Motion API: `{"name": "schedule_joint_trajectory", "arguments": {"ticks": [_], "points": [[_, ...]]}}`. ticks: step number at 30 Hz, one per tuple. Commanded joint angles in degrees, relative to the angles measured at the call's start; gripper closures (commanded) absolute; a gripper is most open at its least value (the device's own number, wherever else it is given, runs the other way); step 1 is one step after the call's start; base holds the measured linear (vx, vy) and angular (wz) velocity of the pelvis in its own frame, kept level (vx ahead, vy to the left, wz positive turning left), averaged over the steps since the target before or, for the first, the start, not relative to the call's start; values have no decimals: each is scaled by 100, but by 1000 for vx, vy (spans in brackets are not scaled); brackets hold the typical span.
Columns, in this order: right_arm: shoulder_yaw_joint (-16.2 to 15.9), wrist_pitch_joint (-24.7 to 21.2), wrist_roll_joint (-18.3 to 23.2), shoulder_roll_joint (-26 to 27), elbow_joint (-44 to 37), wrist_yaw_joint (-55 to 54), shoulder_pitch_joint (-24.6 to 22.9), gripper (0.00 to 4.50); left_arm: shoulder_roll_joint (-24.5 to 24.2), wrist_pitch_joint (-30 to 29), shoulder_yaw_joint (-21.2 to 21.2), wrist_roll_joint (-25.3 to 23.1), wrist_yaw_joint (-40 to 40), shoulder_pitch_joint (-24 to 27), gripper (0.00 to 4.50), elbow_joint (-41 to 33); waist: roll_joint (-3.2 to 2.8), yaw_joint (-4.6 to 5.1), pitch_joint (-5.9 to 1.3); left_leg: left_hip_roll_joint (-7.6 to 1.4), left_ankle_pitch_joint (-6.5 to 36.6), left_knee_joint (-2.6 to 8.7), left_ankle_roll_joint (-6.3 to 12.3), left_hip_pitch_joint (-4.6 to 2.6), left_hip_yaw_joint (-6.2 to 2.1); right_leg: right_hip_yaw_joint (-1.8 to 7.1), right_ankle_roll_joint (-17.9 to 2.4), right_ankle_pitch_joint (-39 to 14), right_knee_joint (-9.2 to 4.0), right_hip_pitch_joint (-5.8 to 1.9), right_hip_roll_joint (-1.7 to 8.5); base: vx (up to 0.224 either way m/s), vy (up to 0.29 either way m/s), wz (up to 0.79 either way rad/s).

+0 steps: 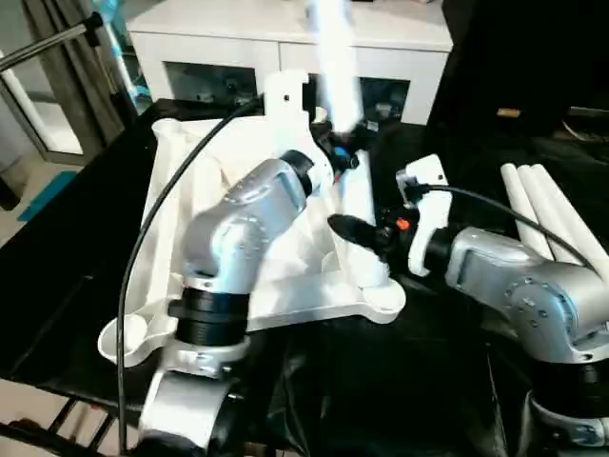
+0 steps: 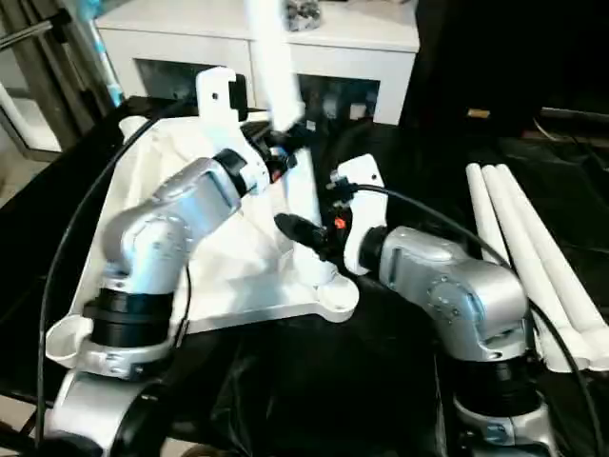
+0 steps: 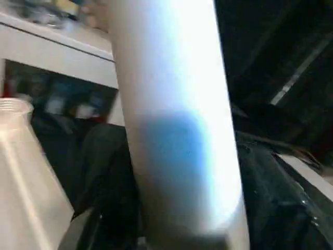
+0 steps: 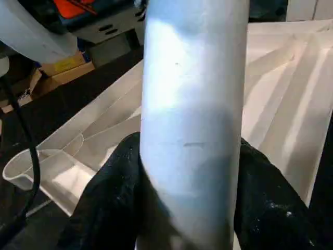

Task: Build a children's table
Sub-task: Pick table leg

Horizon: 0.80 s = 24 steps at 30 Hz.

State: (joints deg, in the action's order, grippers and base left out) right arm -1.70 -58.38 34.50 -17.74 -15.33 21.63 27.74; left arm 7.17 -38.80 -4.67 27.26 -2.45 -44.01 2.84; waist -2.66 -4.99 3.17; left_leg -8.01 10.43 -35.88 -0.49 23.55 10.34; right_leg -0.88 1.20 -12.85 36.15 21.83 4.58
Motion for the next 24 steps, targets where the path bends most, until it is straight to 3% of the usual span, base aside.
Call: {"name": "schedule_joint_trajectory", "arguments": {"ticks": [1,4,6,9,13,14,15,16,19,20,22,23,24], "points": [[21,212,-47,39,-152,9,216,262,77,67,-282,-130,352,84,234,108,162,0,-414,-417,433,419,221,-170,-187,155,-1366,-56,-399,-221,357,0,0,0],[118,202,0,131,-82,-22,263,262,166,217,-374,-63,432,67,246,88,124,4,-412,-415,484,422,169,-176,-191,158,-1340,-133,-398,-207,353,0,0,0],[170,175,56,157,-44,-14,291,206,173,191,-398,13,359,63,248,115,129,2,-410,-416,497,427,155,-178,-189,159,-1328,-138,-400,-206,353,0,0,0],[340,104,339,104,29,201,282,192,147,180,-338,96,131,89,251,216,153,-7,-412,-410,452,423,228,-169,-185,165,-1280,-15,-396,-224,357,0,0,0],[575,-120,687,-221,78,761,182,150,62,55,-257,331,-197,139,267,163,147,-57,-432,-425,288,402,320,-170,-187,156,-1330,162,-369,-228,373,0,0,0],[648,-187,813,-353,78,987,144,145,10,34,-248,401,-293,143,267,149,166,-49,-430,-424,263,403,344,-162,-185,152,-1345,211,-364,-229,363,0,0,0],[775,-283,1027,-567,95,1342,98,120,-119,4,-191,515,-597,146,267,120,237,-48,-432,-423,236,398,400,-162,-172,149,-1390,278,-358,-237,364,0,0,0],[845,-337,1143,-676,111,1519,80,113,-194,-22,-152,585,-798,149,267,97,199,-87,-435,-421,214,387,454,-164,-173,150,-1416,253,-351,-237,388,0,0,0],[1033,-565,1526,-985,222,1996,91,110,-291,-286,-304,1014,-1249,80,267,75,206,-90,-427,-413,214,377,471,-167,-163,146,-1471,199,-344,-224,382,0,0,0],[1055,-662,1629,-1034,275,2092,113,110,-342,-345,-323,1124,-1438,69,267,54,130,-91,-423,-417,221,371,468,-165,-170,145,-1518,156,-343,-211,378,0,0,0],[859,-770,1593,-1267,327,2312,120,110,-448,-563,-328,1452,-1945,56,267,-26,236,-62,-421,-418,239,385,482,-170,-159,139,-1572,94,-360,-224,373,0,0,0],[836,-774,1583,-1291,327,2334,118,110,-458,-581,-327,1483,-1992,56,267,-35,231,-74,-422,-412,225,377,466,-170,-162,135,-1582,55,-354,-229,386,0,0,0],[557,-765,1472,-1588,297,2620,91,110,-579,-835,-321,1871,-2536,63,267,-143,236,-78,-415,-413,231,379,442,-174,-158,138,-1571,-18,-356,-226,388,0,0,0]]}}
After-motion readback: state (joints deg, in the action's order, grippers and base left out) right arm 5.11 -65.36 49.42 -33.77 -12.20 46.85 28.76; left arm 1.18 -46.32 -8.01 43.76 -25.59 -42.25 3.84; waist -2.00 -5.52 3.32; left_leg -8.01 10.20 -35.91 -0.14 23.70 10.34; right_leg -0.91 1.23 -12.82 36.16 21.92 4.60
